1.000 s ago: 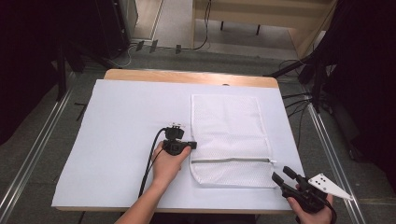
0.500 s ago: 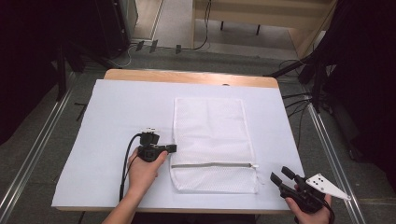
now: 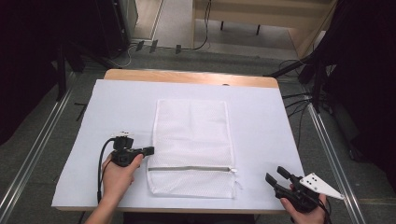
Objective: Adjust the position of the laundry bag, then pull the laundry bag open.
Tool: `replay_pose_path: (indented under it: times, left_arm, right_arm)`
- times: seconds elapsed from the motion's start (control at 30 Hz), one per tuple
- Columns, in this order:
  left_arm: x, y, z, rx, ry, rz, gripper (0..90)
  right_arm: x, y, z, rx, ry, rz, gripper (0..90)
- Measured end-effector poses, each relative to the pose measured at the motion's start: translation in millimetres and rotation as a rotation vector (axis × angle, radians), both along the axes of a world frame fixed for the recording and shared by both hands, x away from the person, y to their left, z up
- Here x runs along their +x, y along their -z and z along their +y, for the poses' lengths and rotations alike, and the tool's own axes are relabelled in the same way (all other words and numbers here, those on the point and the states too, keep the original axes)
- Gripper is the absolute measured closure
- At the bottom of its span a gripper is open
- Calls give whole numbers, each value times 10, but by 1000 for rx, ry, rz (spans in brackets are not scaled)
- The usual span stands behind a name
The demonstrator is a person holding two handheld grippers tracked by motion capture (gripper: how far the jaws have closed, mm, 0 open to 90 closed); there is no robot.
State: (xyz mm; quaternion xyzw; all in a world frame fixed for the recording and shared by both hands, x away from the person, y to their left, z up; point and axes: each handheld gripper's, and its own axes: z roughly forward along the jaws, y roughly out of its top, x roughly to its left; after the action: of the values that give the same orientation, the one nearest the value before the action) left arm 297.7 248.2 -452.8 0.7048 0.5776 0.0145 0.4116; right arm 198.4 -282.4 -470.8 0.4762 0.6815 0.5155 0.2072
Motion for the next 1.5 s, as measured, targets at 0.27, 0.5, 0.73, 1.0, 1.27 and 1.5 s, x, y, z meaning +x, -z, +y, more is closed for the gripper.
replay_pose_path:
  times: [0.27, 0.5, 0.73, 1.0, 1.27, 1.5]
  left_arm:
    - [-94, 25, 124, -21, -19, -3, 900]
    - [-149, -24, 202, 8, -106, -108, 648]
    - [-298, -247, 3, -13, -62, -218, 589]
    - [-339, -217, -312, -35, 44, -194, 605]
    - [-353, -222, -427, -33, 76, -203, 609]
    - [-390, -239, -560, -42, 129, -228, 595]
  right_arm:
    - [-18, -24, 49, -5, -16, -8, 442]
    - [18, -35, 115, 16, -53, 21, 466]
    - [12, -18, 373, -7, -117, 95, 541]
    - [49, 17, 651, -6, -154, 148, 544]
    - [112, 97, 840, -15, -176, 182, 503]
    - [109, 133, 972, -46, -198, 186, 472]
